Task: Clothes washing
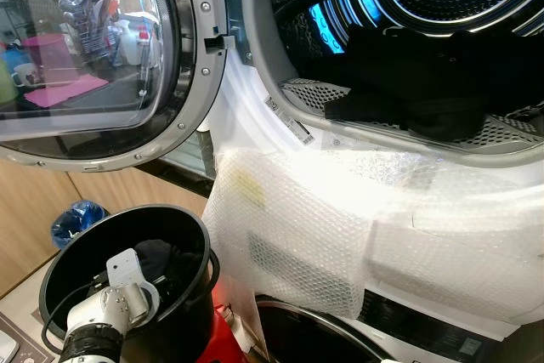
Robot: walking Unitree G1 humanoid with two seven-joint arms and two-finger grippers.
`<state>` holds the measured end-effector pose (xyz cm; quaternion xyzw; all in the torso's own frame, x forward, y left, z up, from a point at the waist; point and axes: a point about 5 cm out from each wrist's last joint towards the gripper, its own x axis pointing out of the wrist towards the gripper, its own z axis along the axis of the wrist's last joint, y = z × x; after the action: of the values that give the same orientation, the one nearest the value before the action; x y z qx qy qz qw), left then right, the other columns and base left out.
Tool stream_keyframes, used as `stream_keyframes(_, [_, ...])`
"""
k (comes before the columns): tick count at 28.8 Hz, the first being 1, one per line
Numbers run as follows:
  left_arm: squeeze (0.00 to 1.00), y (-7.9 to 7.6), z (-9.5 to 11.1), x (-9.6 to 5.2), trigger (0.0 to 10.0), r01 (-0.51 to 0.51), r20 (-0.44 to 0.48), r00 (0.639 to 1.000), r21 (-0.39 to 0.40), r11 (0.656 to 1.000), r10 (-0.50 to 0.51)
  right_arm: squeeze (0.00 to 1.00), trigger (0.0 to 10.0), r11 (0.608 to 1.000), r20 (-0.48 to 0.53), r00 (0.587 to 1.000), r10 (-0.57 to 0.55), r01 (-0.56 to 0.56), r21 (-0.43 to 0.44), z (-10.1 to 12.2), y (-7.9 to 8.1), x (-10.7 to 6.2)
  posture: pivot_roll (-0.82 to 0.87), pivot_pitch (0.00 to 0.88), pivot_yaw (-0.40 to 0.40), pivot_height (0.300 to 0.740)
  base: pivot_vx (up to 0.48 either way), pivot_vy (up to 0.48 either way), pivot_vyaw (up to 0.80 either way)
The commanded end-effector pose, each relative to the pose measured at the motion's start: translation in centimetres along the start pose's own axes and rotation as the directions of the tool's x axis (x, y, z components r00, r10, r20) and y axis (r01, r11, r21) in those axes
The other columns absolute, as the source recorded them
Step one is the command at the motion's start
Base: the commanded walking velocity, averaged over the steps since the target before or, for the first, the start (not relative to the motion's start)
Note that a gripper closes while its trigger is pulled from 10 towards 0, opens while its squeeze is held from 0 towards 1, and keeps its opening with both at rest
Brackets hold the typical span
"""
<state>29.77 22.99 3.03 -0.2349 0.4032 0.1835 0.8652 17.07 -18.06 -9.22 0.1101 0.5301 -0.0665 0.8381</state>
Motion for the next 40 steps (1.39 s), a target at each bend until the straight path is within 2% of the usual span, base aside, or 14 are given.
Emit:
stream_keyframes(1, [0.00,-0.5,-1.1,0.3,0.0,0.015,-0.048,0.999,-0.002,1.000,-0.015,0.00,10.0,1.000,-0.006,1.000,0.000,0.000,0.001,0.1,0.1,0.0,0.02,0.000,0.066,0.740,0.000,0.000,0.00])
stream_keyframes(13, [0.00,-0.3,-1.2,0.3,0.0,0.016,-0.051,0.999,-0.033,0.999,-0.018,0.00,10.0,1.000,-0.020,1.000,0.005,-0.005,0.001,-0.3,0.3,0.0,0.02,0.000,0.066,0.740,0.000,0.000,0.00])
stream_keyframes(29, [0.00,-1.5,-2.1,0.3,0.0,0.055,-0.062,0.996,-0.057,0.997,-0.058,0.00,10.0,1.000,-0.022,1.000,-0.001,0.001,0.004,-0.3,-0.1,0.0,0.01,0.000,0.068,0.740,0.000,0.000,0.00])
stream_keyframes(40, [0.00,-1.1,-2.2,0.1,0.0,0.042,-0.042,0.998,-0.078,0.996,-0.046,0.00,10.0,1.000,-0.029,1.000,-0.006,0.006,-0.004,-0.6,-0.2,0.0,0.00,0.000,0.084,0.740,0.000,0.000,0.00])
